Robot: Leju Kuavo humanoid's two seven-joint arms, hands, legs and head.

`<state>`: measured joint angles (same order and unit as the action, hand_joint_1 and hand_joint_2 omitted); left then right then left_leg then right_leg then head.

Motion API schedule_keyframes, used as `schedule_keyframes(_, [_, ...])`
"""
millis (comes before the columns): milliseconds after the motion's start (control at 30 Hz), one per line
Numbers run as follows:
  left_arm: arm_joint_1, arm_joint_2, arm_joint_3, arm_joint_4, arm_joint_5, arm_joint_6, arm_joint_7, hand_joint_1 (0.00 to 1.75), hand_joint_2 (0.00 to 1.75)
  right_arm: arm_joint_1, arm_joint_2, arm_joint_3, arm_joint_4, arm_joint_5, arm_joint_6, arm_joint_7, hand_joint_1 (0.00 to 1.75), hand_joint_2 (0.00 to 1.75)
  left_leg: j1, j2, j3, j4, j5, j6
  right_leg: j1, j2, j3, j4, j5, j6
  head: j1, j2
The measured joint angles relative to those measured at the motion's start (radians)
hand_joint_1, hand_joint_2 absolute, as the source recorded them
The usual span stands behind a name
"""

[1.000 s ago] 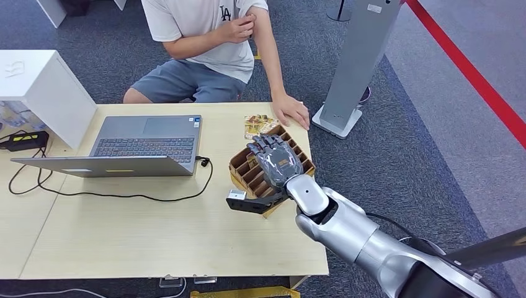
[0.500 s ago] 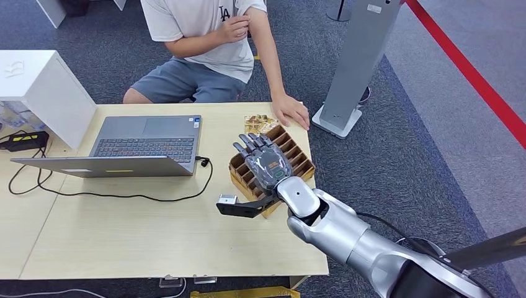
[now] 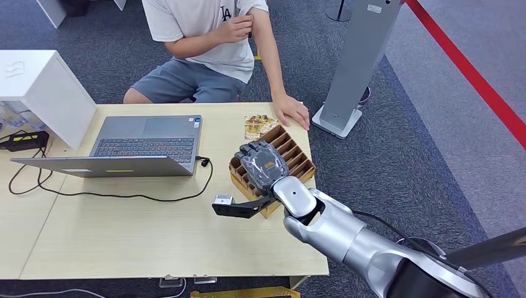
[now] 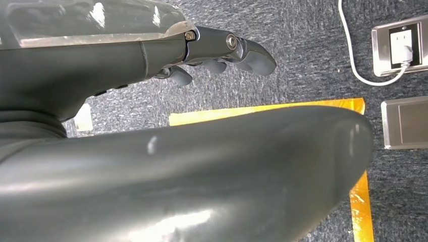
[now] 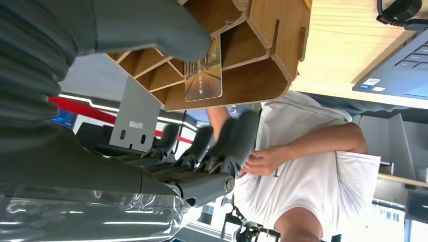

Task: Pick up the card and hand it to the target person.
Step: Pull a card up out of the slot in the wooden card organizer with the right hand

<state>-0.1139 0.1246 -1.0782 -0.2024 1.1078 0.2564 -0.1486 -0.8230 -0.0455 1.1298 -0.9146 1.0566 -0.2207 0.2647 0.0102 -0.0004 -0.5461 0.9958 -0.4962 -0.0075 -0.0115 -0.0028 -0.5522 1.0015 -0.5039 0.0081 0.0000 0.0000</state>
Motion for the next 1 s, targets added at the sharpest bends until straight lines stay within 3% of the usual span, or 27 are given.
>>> schedule_keyframes(100, [0.001, 0.0, 0.002, 0.0, 0.002, 0.001, -0.001, 0.0, 0.0, -0.002, 0.0, 0.0, 0.004, -0.007, 0.003, 0.0, 0.51, 1.75, 0.0, 0.0, 0.0, 0.0, 0.0, 0.0, 0.0, 0.0, 0.0, 0.0, 0.0, 0.0, 0.0, 0.0])
schedule_keyframes(267, [0.0, -0.001, 0.003, -0.001, 0.003, 0.002, -0.002, 0.0, 0.0, -0.002, -0.002, -0.001, 0.006, -0.008, 0.003, 0.0, 0.44, 1.75, 0.0, 0.0, 0.0, 0.0, 0.0, 0.0, 0.0, 0.0, 0.0, 0.0, 0.0, 0.0, 0.0, 0.0])
schedule_keyframes(467, [0.001, -0.001, 0.003, 0.0, 0.004, -0.001, -0.001, 0.0, 0.0, -0.005, -0.007, -0.006, 0.0, -0.015, -0.004, 0.003, 0.45, 1.75, 0.0, 0.0, 0.0, 0.0, 0.0, 0.0, 0.0, 0.0, 0.0, -0.001, 0.0, 0.0, 0.0, 0.0])
schedule_keyframes(767, [-0.005, -0.001, 0.0, -0.001, 0.002, -0.001, -0.002, 0.0, 0.0, -0.025, -0.01, -0.005, 0.033, -0.004, 0.004, 0.018, 0.64, 1.75, 0.0, -0.001, 0.0, 0.0, 0.0, 0.0, 0.0, -0.001, 0.0, 0.0, 0.0, 0.0, 0.0, 0.0])
schedule_keyframes(1000, [-0.004, -0.001, -0.001, 0.0, 0.002, -0.002, 0.001, 0.0, 0.0, -0.039, -0.006, -0.014, 0.069, -0.003, -0.002, 0.016, 0.55, 1.75, 0.0, -0.001, 0.0, 0.0, 0.0, 0.0, 0.0, -0.001, 0.0, 0.0, 0.0, 0.0, 0.0, 0.0])
